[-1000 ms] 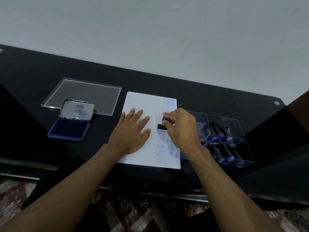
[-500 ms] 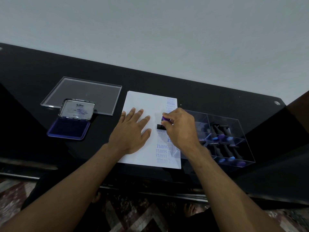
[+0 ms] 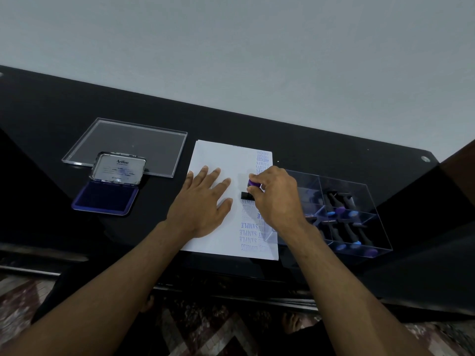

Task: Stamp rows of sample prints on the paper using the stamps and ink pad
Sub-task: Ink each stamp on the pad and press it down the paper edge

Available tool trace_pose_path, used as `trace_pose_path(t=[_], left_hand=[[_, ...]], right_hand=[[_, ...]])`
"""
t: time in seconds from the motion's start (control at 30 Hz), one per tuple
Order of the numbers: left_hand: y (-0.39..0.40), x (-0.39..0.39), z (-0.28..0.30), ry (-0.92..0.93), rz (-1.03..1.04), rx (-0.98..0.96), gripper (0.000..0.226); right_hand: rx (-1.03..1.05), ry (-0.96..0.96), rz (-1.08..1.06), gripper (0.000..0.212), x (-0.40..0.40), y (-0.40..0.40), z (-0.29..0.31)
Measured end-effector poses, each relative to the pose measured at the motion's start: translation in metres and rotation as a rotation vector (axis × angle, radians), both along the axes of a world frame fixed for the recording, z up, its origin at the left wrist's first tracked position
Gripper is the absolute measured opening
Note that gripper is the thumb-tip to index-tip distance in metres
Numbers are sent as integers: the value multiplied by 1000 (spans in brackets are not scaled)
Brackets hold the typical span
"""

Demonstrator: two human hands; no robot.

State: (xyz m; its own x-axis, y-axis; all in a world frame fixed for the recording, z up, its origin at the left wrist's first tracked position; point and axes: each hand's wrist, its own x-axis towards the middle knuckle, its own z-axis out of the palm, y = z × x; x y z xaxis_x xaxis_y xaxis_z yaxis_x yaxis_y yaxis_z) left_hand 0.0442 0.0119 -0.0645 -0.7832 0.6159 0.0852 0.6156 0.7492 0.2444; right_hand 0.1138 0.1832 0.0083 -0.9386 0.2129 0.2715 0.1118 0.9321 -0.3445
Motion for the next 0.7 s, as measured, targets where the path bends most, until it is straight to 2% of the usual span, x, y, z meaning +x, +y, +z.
trace_pose_path(t=[0.27, 0.7], left_hand=[[0, 0, 0, -2, 4, -2, 82], [0, 1, 0, -1, 1, 13, 79]], right_hand=[[60, -16, -13, 19, -2, 1, -1], [43, -11, -3, 17, -3, 2, -2]])
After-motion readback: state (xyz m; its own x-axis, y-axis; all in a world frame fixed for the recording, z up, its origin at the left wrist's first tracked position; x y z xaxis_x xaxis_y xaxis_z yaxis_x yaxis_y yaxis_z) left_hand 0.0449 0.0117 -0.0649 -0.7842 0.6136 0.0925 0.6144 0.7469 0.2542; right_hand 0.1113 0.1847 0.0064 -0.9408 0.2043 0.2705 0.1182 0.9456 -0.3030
